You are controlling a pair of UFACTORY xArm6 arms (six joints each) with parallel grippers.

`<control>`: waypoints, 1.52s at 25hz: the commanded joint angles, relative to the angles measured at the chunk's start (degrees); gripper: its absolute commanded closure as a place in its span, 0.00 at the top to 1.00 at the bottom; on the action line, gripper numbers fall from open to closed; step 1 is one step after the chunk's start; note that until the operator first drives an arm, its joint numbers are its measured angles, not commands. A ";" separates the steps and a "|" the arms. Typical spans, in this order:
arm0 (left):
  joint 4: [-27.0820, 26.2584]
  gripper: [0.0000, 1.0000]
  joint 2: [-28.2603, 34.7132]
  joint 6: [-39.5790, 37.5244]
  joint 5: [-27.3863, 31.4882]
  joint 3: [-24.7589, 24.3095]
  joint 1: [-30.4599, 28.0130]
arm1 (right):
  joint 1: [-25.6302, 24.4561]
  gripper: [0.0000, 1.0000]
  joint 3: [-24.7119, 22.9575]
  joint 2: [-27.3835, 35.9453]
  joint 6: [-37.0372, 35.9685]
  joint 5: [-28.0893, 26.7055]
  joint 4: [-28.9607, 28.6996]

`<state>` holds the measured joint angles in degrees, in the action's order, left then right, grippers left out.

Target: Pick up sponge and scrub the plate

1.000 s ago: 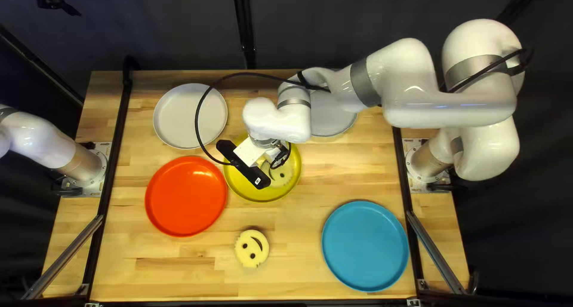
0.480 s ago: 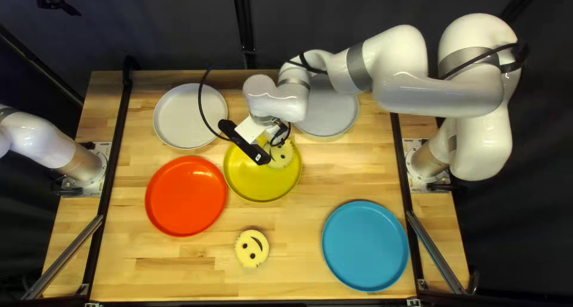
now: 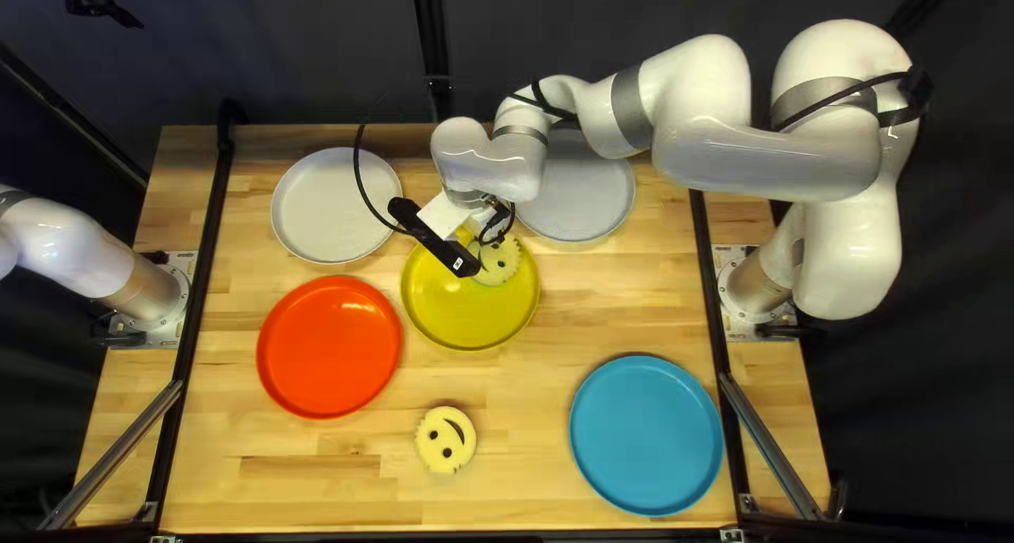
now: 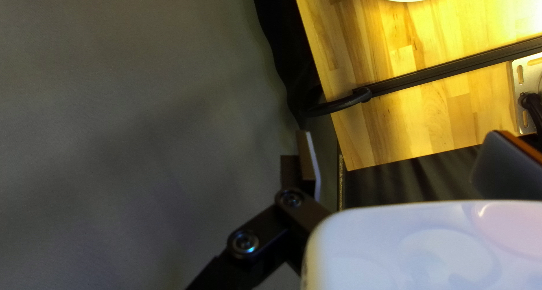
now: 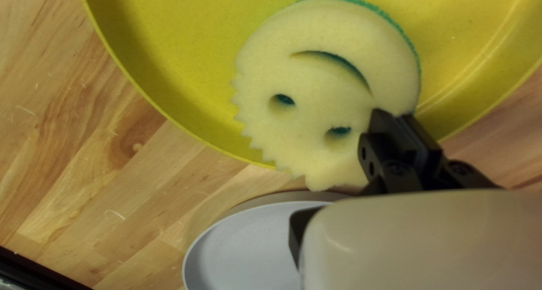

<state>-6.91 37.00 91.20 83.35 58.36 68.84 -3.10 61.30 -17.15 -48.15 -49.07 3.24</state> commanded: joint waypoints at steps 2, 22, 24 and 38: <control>0.00 1.00 0.00 0.00 0.00 0.00 0.00 | 3.00 0.00 -1.83 0.67 3.05 1.38 0.57; 0.00 1.00 0.00 0.00 0.00 0.00 0.00 | -3.21 0.00 9.83 -6.79 -2.87 -3.77 1.96; 0.00 1.00 0.00 0.00 0.00 0.00 0.00 | -4.02 0.00 10.51 -7.34 -3.57 -4.00 1.97; 0.00 1.00 0.00 0.00 0.00 0.00 0.00 | -3.48 0.00 10.70 -7.63 -2.86 -4.17 2.40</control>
<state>-6.91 37.00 91.20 83.35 58.36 68.84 -7.17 71.96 -24.67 -51.48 -53.28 5.61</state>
